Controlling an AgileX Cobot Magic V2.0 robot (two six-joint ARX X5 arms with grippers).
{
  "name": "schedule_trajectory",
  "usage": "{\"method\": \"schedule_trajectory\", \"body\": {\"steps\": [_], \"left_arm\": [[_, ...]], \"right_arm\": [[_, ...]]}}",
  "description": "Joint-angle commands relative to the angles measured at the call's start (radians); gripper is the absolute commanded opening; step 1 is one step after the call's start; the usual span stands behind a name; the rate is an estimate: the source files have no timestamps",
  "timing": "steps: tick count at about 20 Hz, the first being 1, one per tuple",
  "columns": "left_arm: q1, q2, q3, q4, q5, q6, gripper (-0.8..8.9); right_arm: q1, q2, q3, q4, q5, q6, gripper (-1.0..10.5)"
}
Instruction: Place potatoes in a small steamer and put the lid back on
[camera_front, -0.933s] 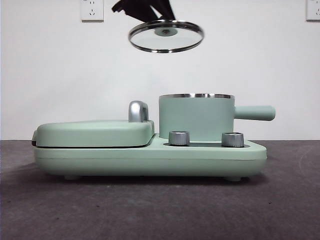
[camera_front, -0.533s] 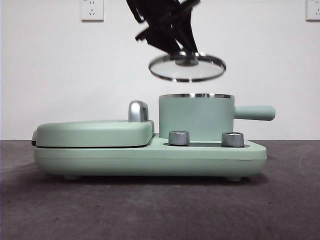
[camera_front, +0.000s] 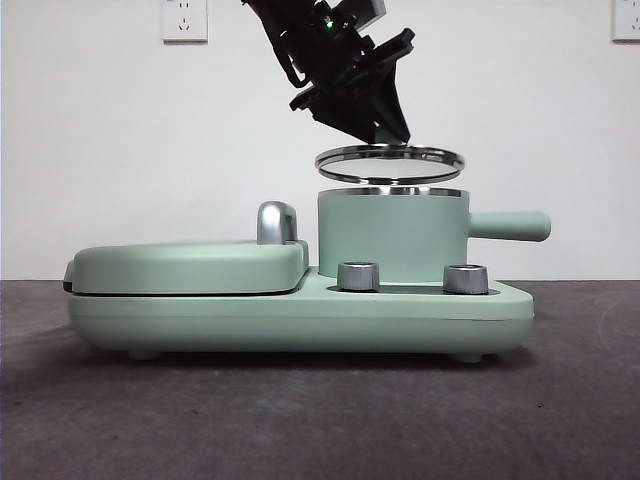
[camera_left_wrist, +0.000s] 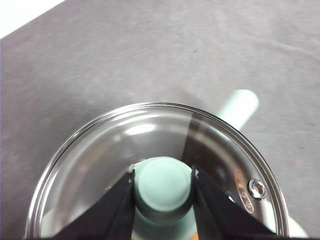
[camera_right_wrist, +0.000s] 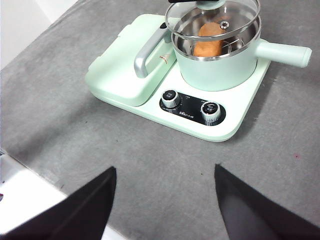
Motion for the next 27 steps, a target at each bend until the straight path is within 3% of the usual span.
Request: {"method": "schedule_trajectory", "body": {"steps": [1, 27], "left_arm": [[-0.007, 0.032, 0.037, 0.021, 0.037, 0.018, 0.23], [-0.007, 0.070, 0.037, -0.017, 0.036, 0.142, 0.23]], "right_arm": [[0.004, 0.003, 0.009, 0.015, -0.004, 0.024, 3.1], [0.004, 0.003, 0.009, 0.016, -0.007, 0.050, 3.1]]}}
